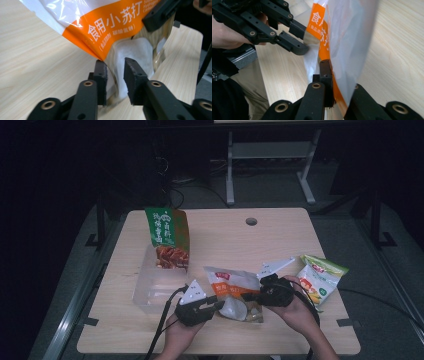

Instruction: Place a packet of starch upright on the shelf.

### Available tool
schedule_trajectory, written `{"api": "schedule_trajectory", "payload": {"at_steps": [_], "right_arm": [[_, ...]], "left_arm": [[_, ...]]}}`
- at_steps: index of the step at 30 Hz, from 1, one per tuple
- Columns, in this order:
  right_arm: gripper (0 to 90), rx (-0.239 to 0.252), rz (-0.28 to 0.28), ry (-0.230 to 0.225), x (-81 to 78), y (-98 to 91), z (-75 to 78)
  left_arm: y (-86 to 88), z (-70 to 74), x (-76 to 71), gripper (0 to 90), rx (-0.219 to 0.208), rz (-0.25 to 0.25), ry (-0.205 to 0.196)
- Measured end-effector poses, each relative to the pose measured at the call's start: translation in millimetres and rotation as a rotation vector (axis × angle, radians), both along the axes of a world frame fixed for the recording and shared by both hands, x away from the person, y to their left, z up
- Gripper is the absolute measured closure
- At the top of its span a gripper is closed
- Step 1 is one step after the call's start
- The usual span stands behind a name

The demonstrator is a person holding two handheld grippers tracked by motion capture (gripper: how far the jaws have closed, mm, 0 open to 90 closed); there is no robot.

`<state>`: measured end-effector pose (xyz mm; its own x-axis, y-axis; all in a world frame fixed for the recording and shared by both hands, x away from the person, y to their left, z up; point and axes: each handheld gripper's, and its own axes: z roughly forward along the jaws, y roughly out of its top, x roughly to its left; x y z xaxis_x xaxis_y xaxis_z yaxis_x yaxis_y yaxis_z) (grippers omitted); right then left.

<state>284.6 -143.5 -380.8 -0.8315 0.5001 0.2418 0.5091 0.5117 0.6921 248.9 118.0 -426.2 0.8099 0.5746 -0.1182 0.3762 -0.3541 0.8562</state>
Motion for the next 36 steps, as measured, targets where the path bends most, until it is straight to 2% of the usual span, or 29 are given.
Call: {"api": "schedule_trajectory", "payload": {"at_steps": [3, 4, 7, 8, 11, 15, 23, 30, 36], "right_arm": [[89.9, -0.010, -0.003, -0.012, -4.0, 1.0, 7.1], [89.9, -0.016, -0.004, -0.015, -5.4, 1.7, 10.2], [89.9, -0.033, -0.006, -0.030, -6.5, 2.9, 15.0], [89.9, -0.038, -0.012, -0.021, -6.7, 3.5, 17.2], [90.0, -0.039, -0.022, -0.018, -5.5, 4.0, 21.8], [90.0, -0.052, -0.031, -0.034, -2.3, 7.4, 29.0], [90.0, -0.008, -0.054, -0.016, 11.2, 15.3, 39.4], [90.0, 0.004, -0.048, -0.027, 20.6, 25.9, 50.7], [90.0, 0.027, -0.038, -0.037, 28.5, 36.3, 60.8]], "left_arm": [[5.1, 4.0, -8.7, 66.3, 0.030, -0.003, -0.032], [6.1, 4.5, -10.5, 65.2, 0.026, -0.004, -0.038], [10.8, 6.8, -16.9, 64.2, 0.028, -0.024, -0.043], [12.0, 7.1, -18.9, 63.7, 0.021, -0.034, -0.041], [16.3, 10.0, -27.0, 63.5, 0.043, -0.055, -0.057], [21.5, 11.8, -32.5, 60.9, 0.045, -0.079, -0.057], [27.5, 7.5, -34.6, 56.6, 0.055, -0.104, -0.047], [30.3, 6.6, -35.1, 54.2, 0.035, -0.104, -0.052], [28.3, 4.8, -37.0, 51.5, 0.044, -0.114, -0.049]]}}
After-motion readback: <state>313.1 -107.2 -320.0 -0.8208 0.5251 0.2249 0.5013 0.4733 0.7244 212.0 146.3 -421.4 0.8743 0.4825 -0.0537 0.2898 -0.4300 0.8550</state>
